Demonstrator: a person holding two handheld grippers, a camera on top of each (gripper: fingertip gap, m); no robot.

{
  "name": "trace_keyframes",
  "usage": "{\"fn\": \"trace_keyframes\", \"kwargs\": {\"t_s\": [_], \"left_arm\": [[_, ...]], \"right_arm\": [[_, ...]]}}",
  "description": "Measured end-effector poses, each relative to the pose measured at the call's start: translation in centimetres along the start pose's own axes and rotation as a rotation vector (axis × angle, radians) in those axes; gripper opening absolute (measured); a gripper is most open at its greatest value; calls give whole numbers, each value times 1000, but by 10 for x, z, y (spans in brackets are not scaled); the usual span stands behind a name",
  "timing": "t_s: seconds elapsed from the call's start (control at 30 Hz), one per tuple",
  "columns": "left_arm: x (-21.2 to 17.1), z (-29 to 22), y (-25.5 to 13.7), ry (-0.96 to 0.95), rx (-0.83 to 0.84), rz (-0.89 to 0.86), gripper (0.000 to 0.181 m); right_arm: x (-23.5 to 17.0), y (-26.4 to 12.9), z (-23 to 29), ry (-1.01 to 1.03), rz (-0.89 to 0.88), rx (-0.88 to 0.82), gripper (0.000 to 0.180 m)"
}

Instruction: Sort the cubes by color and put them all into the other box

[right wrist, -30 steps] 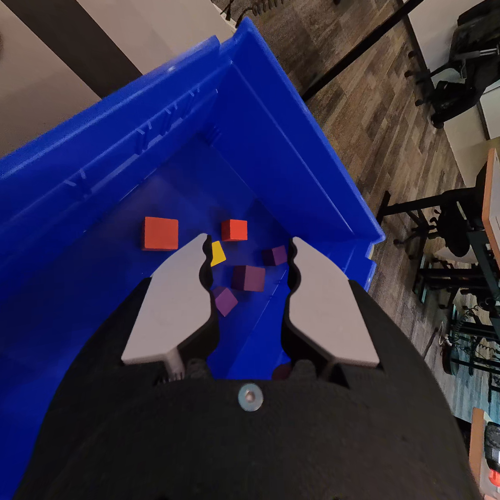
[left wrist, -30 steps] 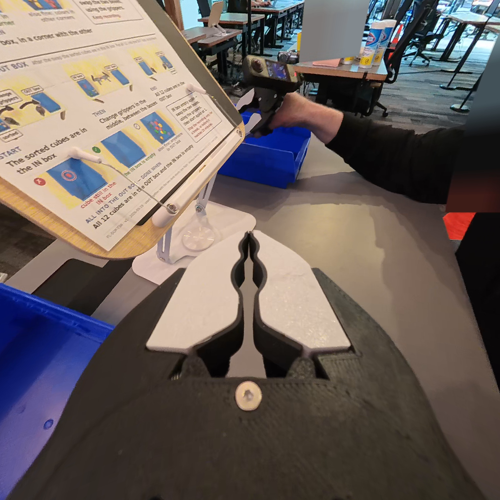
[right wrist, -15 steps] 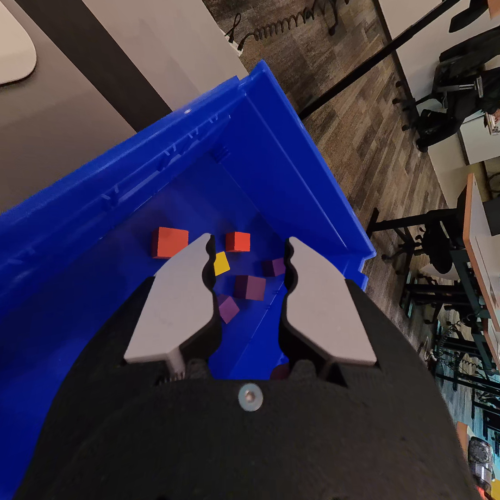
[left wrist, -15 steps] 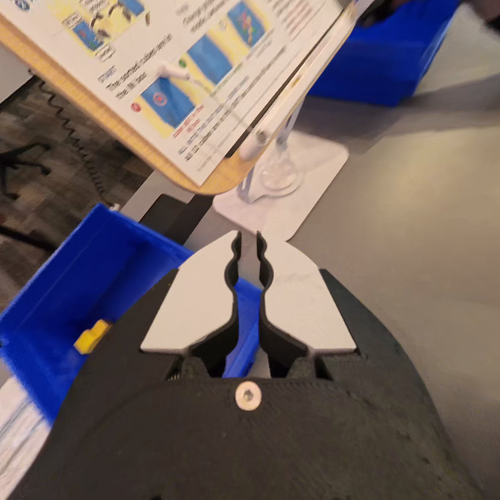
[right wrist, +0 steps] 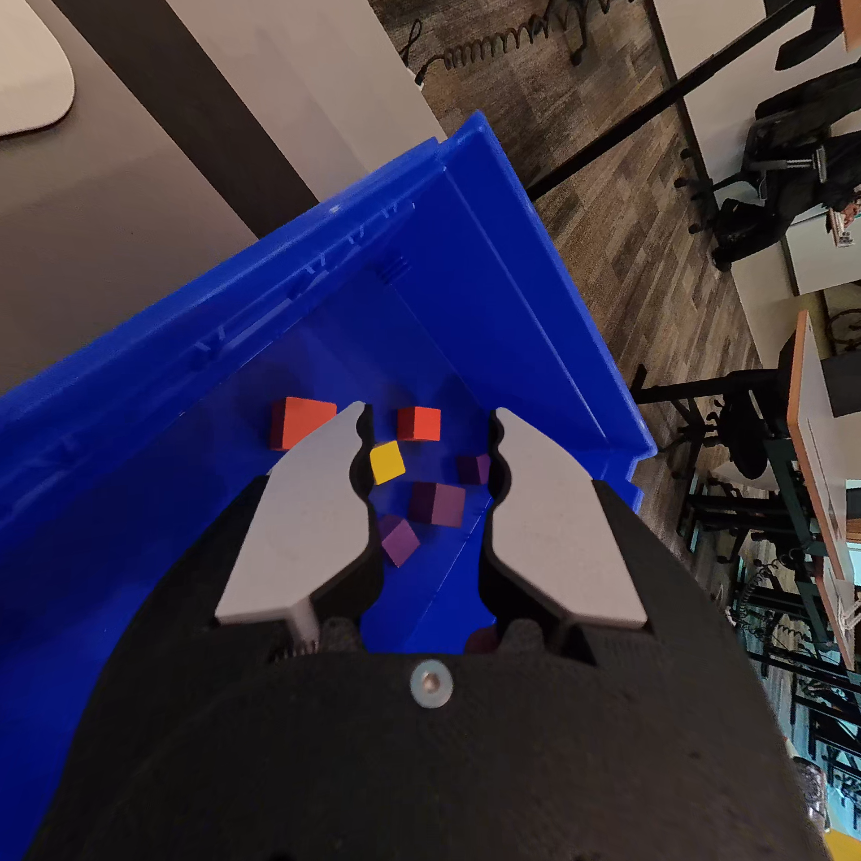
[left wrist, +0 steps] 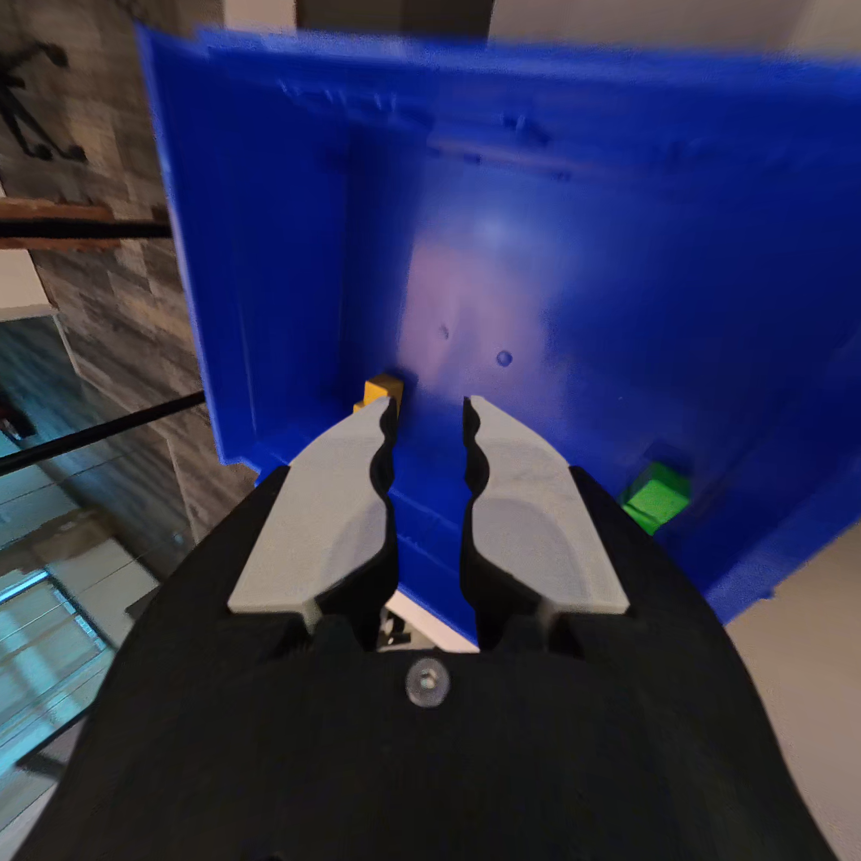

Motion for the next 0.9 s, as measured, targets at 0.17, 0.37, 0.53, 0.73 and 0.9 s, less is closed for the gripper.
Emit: {"fn": "trace_keyframes", "kwargs": {"t_s": [0.17, 0.37, 0.53, 0.73, 0.9], "left_arm": [[-14, 12, 36, 64, -27, 116, 30], [-25, 25, 62, 89, -61, 189, 31], [-32, 27, 82, 168, -81, 307, 31], [-32, 32, 101, 214, -85, 358, 31], [-39, 36, 114, 226, -104, 403, 31]], "right_arm": [[1, 2, 5, -15, 2, 5, 46], [3, 5, 10, -35, 5, 5, 46], [8, 5, 15, -53, 2, 2, 45], [12, 4, 21, -74, -4, 2, 45], [14, 4, 23, -83, -6, 4, 44]]}}
Point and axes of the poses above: each gripper's, where its closed fingertips meet, y out along the fingers, x out of its top, z = x × y across the jaws, the point moved 4 cm from there along -y, back along the fingers, and after that the axes turned 4 degrees about y, right-handed, at the moved point
